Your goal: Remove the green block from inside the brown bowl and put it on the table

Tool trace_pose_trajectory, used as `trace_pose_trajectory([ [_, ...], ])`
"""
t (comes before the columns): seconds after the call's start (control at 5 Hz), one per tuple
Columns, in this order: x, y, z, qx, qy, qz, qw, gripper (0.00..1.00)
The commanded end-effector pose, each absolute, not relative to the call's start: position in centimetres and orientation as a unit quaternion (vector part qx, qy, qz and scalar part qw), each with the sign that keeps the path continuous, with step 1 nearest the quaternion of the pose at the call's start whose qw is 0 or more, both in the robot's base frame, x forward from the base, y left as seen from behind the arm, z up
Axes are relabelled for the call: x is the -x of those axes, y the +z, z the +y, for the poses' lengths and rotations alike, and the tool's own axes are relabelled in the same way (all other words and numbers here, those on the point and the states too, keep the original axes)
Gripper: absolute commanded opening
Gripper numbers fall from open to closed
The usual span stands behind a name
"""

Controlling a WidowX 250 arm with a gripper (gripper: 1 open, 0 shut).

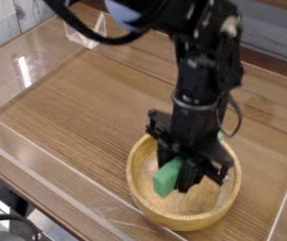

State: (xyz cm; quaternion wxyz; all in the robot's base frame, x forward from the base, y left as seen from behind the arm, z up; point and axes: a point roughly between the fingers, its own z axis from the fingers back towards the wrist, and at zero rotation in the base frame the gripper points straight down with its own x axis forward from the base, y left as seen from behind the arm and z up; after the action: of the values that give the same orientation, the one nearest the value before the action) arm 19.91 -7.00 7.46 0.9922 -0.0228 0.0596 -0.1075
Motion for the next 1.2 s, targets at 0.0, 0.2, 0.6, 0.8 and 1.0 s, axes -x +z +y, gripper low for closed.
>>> trace_pose_trajectory([
  [0.0, -21.0, 11.3, -6.5, 0.021, -0.056, 0.024, 0.998, 0.0],
  [0.2, -21.2, 12.8, -5.8, 0.018, -0.018, 0.016, 1.0, 0.0],
  [0.6, -22.0, 15.2, -3.7, 0.015, 0.035, -0.001, 0.999, 0.0],
  [0.8, -22.0, 15.3, -2.8, 0.014, 0.041, -0.004, 0.999, 0.0],
  [1.0, -21.7, 15.3, -2.6, 0.013, 0.045, -0.007, 0.999, 0.0],
])
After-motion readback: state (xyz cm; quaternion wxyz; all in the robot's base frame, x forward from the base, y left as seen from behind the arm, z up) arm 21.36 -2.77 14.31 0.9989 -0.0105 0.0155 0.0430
